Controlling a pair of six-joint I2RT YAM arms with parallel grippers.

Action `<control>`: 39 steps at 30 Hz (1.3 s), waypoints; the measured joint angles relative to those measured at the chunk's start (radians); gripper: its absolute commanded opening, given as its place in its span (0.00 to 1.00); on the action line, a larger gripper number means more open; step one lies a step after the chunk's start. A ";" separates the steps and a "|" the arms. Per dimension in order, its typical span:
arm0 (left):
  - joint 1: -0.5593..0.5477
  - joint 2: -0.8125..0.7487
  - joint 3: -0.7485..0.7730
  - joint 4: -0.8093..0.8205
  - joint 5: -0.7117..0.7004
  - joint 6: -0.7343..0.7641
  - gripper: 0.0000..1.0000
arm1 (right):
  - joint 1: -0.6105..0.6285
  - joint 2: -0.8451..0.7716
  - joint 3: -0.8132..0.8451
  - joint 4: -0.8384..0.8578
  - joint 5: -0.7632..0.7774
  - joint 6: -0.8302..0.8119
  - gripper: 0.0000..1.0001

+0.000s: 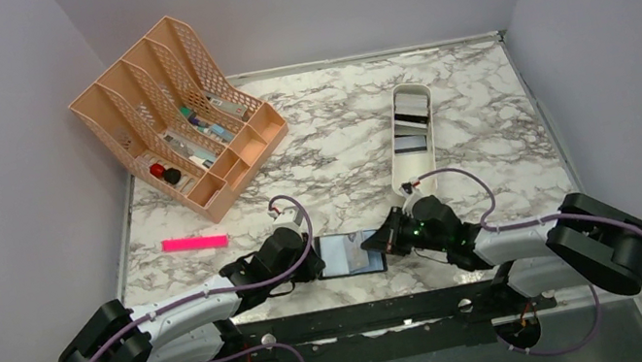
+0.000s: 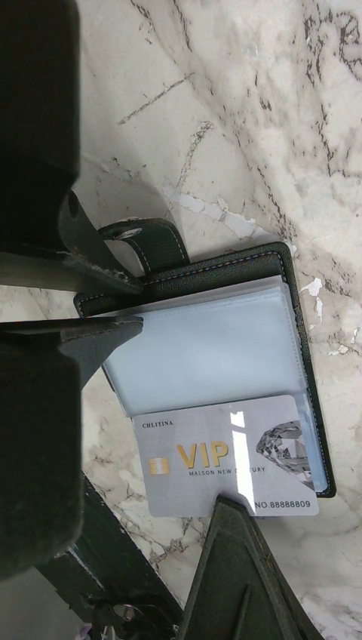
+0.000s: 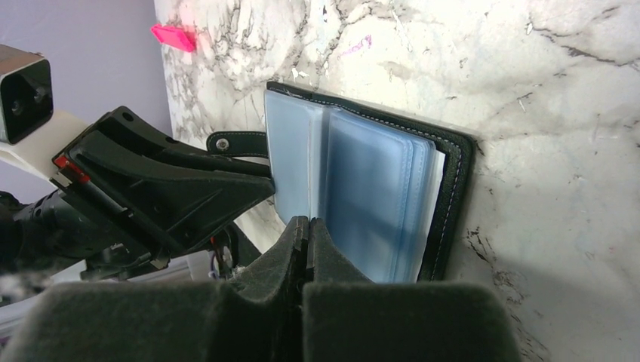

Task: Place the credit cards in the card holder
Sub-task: Insert the credit card into the card holder.

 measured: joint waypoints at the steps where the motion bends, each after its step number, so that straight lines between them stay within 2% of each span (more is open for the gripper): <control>1: 0.000 0.000 0.000 0.000 0.000 0.000 0.21 | 0.002 -0.004 0.000 -0.005 0.000 0.000 0.01; 11: 0.000 0.000 0.000 0.000 0.000 0.000 0.21 | 0.025 -0.037 0.001 -0.062 0.031 -0.016 0.01; 26: 0.000 0.000 0.000 0.000 0.000 -0.005 0.21 | 0.051 -0.022 0.008 -0.063 0.079 -0.007 0.01; 39: 0.000 0.000 0.000 0.000 0.000 -0.005 0.21 | 0.064 0.059 0.017 0.046 0.087 0.013 0.01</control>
